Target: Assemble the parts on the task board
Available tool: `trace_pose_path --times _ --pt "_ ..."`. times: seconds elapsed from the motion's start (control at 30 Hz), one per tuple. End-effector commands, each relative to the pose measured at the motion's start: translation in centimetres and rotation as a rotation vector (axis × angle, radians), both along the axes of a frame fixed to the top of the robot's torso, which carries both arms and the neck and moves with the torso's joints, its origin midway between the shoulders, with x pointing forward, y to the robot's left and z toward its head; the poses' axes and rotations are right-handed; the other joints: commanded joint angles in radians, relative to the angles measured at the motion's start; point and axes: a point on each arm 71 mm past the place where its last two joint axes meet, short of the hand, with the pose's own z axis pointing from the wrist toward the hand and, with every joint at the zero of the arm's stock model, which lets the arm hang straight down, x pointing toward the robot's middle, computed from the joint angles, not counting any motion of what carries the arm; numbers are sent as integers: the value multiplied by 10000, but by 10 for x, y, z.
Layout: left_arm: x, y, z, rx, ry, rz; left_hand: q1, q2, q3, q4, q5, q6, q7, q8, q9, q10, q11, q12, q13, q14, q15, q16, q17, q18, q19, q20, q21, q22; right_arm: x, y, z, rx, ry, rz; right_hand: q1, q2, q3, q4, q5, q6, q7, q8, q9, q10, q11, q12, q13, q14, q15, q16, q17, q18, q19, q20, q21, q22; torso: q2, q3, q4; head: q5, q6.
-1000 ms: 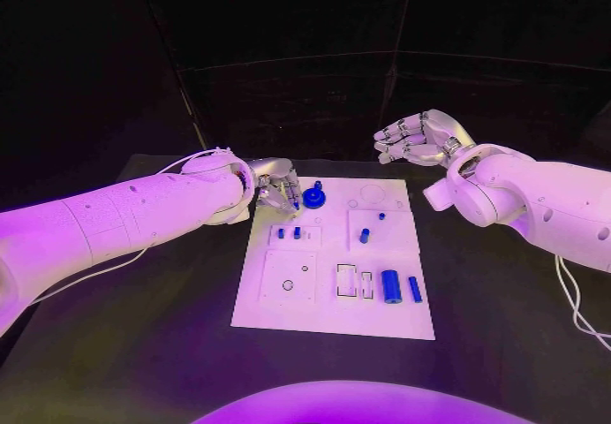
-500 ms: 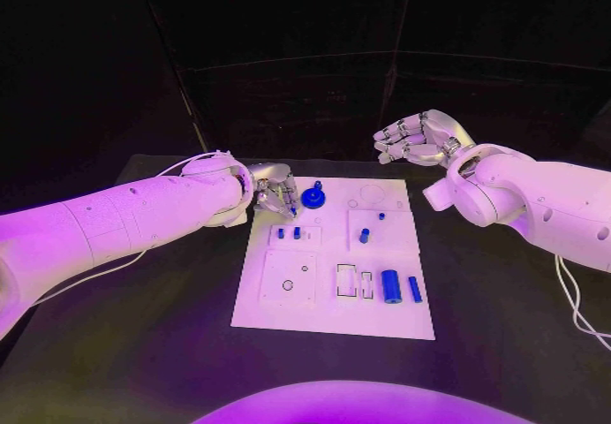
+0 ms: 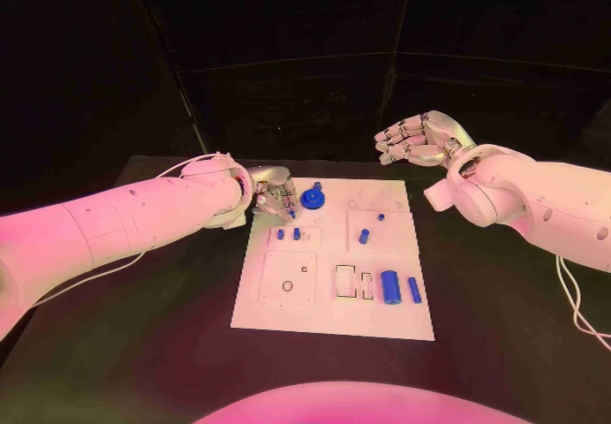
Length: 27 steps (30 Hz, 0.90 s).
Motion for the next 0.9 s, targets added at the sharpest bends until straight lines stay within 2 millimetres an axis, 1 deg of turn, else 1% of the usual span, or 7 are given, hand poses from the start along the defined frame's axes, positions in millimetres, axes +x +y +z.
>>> trace_pose_path --times 0.03,0.2,0.43,0.77,0.8,0.9 --pt "0 0 0 70 108 -25 -52 -77 70 -6 -19 87 6 -56 -17 92 -40 -73 14 104 57 28 -10 -71 5 60 70 23 0 1 1 7 -41 58 -52 0 65 18 68 -11 106 59 -10 23 -4 -46 -10 49 36 -40 -10 38 95 -8 -35 -9 9 1 -3 7 -13" --pt "1 -1 0 58 84 -29 -52 -77 70 -6 -19 87 6 -56 -17 92 -40 -73 14 104 57 28 -10 -71 5 60 70 23 0 1 1 8 -40 66 -52 0 65 18 68 -11 106 59 -10 23 -4 -46 -10 49 36 -40 -10 38 95 -8 -35 -9 13 -8 -1 4 -21" --pt "1 -4 -1 36 83 -85 -52 -77 70 -6 -19 87 6 -56 -17 92 -40 -73 14 104 57 28 -10 -71 5 60 70 23 0 2 1 10 -38 77 -52 0 65 18 68 -11 106 59 -10 23 -4 -46 -10 49 36 -40 -10 38 95 -8 -35 -9 9 4 1 -2 -31" --pt "0 -5 -1 23 82 -113 -76 -79 88 -9 -19 108 1 -58 -20 113 -44 -80 16 100 52 28 -21 -69 -1 58 72 30 0 1 1 3 -26 67 -52 0 65 18 68 -11 106 59 -10 23 -4 -46 -10 49 36 -40 -10 38 95 -8 -35 -9 6 2 -2 -18 -52" --pt "0 -5 -1 27 84 -107 -94 -84 96 -13 -19 131 -13 -55 -20 140 -53 -78 21 98 47 29 -27 -66 -8 57 65 29 0 1 1 3 -25 67 -52 0 65 18 68 -11 106 59 -10 23 -4 -46 -10 49 36 -40 -10 38 95 -8 -35 -9 4 6 0 -19 -69" --pt "0 -5 -1 48 97 -82 -123 -108 98 -20 -20 153 -32 -55 -23 168 -66 -80 26 93 38 28 -39 -62 -16 54 60 31 0 1 1 2 -22 67 -52 0 65 18 68 -11 106 59 -10 23 -4 -46 -10 49 36 -40 -10 38 95 -8 -35 -9 5 5 2 -25 -63"
